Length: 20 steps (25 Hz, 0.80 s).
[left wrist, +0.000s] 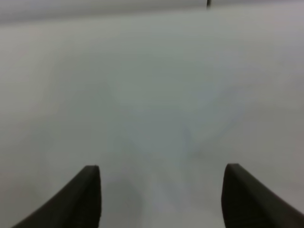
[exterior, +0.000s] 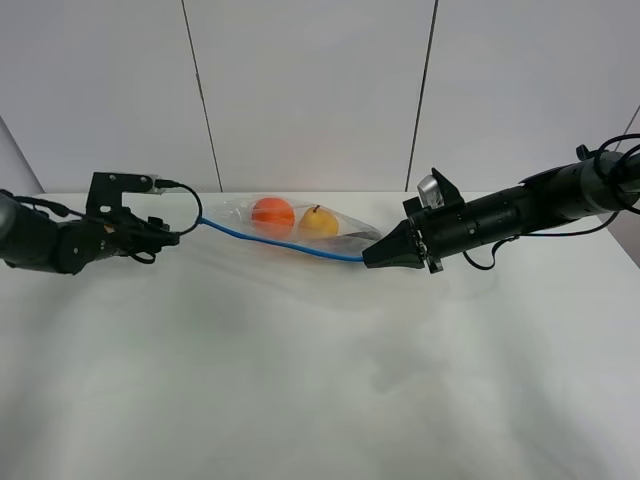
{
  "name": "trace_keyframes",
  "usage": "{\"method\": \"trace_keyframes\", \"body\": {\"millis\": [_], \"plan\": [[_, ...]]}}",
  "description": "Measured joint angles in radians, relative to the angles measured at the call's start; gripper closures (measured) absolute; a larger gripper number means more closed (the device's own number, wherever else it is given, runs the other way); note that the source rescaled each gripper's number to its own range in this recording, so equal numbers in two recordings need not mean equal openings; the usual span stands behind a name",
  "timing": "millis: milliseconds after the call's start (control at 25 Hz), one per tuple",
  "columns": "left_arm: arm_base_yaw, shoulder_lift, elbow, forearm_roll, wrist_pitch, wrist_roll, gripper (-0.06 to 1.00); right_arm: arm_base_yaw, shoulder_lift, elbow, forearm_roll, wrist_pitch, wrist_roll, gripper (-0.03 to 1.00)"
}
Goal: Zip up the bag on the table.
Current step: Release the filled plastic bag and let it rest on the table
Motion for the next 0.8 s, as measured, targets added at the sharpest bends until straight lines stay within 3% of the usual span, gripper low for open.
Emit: {"method": "trace_keyframes", "body": {"millis": [160,320,480,640,800], "plan": [[0.0,-0.006,-0.159,0.032,0.452,-0.033,0.27,0.0,0.0,0.0,-0.001,0.001,0.002,0.97],[0.0,-0.007,-0.307,0.032,0.796,-0.037,0.14,0.0,0.0,0.0,-0.001,0.001,0.003,0.97],[0.0,-0.008,-0.435,-0.027,1.062,-0.038,-0.02,0.0,0.0,0.0,-0.001,0.001,0.003,0.97],[0.0,-0.008,-0.53,-0.091,1.286,-0.011,-0.05,0.0,0.0,0.0,-0.001,0.002,0.004,0.97],[0.0,-0.008,-0.593,-0.175,1.476,0.083,-0.06,0.0,0.0,0.0,-0.001,0.002,0.004,0.97]]}}
